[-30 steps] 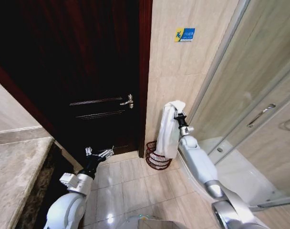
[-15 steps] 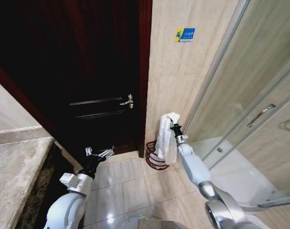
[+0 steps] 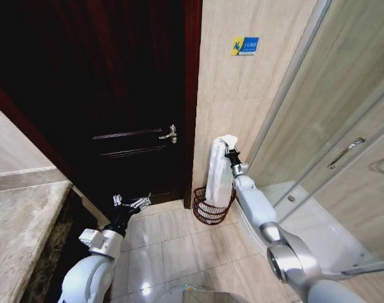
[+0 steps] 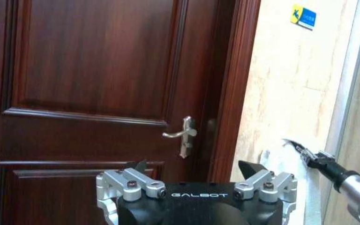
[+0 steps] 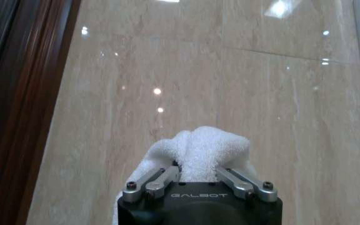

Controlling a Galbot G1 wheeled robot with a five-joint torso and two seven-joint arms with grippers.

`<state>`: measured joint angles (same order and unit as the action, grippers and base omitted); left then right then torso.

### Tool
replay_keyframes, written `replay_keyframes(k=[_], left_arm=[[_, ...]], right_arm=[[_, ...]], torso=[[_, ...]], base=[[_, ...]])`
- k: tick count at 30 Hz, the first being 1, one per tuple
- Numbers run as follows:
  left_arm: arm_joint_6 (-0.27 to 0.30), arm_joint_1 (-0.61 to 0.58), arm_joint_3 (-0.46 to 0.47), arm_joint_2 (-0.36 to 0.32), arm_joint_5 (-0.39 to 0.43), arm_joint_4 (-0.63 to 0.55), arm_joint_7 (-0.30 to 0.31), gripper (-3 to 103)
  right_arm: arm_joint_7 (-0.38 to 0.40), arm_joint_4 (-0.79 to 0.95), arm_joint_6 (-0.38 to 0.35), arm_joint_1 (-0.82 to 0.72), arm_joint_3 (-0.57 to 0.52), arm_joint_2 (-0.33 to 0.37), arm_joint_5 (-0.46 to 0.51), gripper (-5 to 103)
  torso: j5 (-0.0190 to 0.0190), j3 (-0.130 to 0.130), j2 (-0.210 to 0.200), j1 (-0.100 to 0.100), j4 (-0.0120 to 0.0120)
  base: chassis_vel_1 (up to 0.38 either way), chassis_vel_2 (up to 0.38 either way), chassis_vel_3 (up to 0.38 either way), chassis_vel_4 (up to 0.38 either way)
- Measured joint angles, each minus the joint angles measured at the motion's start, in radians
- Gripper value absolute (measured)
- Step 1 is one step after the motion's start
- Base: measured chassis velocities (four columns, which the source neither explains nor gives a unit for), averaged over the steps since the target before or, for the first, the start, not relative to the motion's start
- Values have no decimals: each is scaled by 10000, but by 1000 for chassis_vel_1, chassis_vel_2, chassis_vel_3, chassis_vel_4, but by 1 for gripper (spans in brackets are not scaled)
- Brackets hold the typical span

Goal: Discard the used towel into the hamper.

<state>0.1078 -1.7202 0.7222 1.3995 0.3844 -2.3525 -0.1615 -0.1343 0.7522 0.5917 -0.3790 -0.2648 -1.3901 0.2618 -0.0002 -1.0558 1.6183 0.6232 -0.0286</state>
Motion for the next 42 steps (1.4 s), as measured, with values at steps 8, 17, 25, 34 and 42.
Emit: replay_keyframes(k=[8, 17, 25, 34, 42], left_arm=[[-1, -1, 0, 0, 0, 0, 0, 99], [0, 0, 0, 0, 0, 0, 0, 99], [0, 0, 0, 0, 0, 0, 0, 99], [0, 0, 0, 0, 0, 0, 0, 99], [0, -1, 0, 0, 0, 0, 0, 99]], right_arm=[[-275, -697, 271, -339, -117, -228, 5, 12], [-439, -1087, 440, -1138, -418, -524, -39, 12], [-575, -1419, 269, -1667, -586, -540, -44, 12], [-1082, -2237, -460, -1799, -741, -528, -29, 12], [-1237, -2494, -1180, -1919, -802, -540, -232, 12]], torso=[[4, -1, 0, 0, 1], [2, 0, 0, -1, 0], [2, 0, 0, -1, 1], [2, 0, 0, -1, 0], [2, 0, 0, -1, 0]], base=[[0, 0, 0, 0], [0, 0, 0, 0], [0, 0, 0, 0], [0, 0, 0, 0], [0, 0, 0, 0]])
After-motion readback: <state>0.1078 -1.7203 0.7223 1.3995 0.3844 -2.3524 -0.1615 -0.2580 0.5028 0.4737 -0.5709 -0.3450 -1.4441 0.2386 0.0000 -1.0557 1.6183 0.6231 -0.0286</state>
